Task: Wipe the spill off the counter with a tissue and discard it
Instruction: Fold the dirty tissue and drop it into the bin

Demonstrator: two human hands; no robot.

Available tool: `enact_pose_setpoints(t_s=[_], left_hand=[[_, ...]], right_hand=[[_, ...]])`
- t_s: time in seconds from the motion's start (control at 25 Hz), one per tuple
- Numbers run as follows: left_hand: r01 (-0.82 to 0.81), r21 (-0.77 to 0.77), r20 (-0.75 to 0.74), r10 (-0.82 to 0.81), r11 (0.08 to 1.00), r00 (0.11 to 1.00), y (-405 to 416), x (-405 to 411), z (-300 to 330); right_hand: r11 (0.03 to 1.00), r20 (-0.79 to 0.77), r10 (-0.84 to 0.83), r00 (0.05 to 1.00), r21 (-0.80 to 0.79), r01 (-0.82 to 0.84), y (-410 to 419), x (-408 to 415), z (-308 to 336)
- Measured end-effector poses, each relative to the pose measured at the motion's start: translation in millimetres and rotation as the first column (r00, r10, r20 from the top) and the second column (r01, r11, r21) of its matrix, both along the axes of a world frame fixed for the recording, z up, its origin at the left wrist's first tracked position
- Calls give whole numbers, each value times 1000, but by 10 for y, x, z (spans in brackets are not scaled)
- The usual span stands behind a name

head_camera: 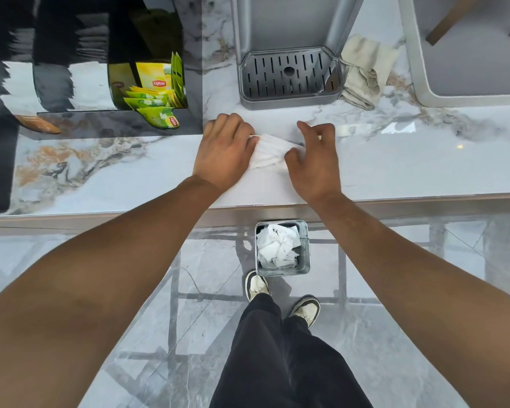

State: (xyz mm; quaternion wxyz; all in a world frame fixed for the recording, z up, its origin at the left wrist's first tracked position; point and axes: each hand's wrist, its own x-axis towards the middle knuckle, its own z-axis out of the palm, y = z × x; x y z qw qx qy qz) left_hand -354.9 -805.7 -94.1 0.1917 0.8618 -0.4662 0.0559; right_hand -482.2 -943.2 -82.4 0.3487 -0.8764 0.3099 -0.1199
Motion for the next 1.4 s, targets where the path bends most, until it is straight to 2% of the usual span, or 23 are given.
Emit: enact_pose_setpoints(t_s=[0.12,0.2,0.28,0.4,0.48,0.56,0.64,0.68,0.76,0.8,0.88,0.96,1.04,1.12,1.24,1.4], left_hand=[[-16,-11,-121,14,1000,993,25,-34,62],[-100,-110,-278,66,989,958,61,-110,116],[-221,-187,-436,120,957,892,102,-197,187],[-479,-243,-738,159,844,656,185,-293,258],[-611,-220,-888,103,761,449,215,-359,302],[-678,-141,-963,58,721,262,237,-476,378],[-696,-76,-985,53,714,162,234,-605,450],[-698,-62,-983,76,713,165,217,-667,461],[-690,-89,-947,154,718,282,189,-827,471],[-681,-118,-911,194,723,363,178,-937,490],[-656,-177,-843,231,734,487,188,-1194,536],[-641,-219,-803,238,735,546,240,-1458,486],[-624,-194,-764,283,757,580,328,-1661,351],[-617,-137,-739,334,775,584,417,-1873,119],[-669,-29,-748,428,743,508,513,-2218,-279],[-691,94,-744,512,717,429,595,-2561,-717]], right_hand=[[999,-185,37,982,-29,-44,-51,-20,54],[993,-231,73,970,-76,-93,-98,-65,110],[993,-252,100,962,-37,-113,-161,-135,190],[971,-152,15,988,240,23,-204,-282,317],[896,-77,-122,990,421,143,-219,-403,421],[839,-37,-221,975,503,209,-205,-527,505],[772,-18,-287,958,587,243,-143,-614,570],[712,-5,-333,943,654,255,-119,-652,583],[631,21,-411,911,728,268,-72,-726,578],[650,36,-420,907,709,273,-47,-768,566],[754,75,-380,922,603,262,2,-875,496],[831,126,-319,939,513,214,24,-1036,367],[862,158,-277,948,477,172,16,-1227,239],[890,125,-229,965,429,155,-9,-1436,57],[939,27,-112,993,331,97,-6,-1761,-311],[953,-65,-52,997,295,69,63,-2113,-849]])
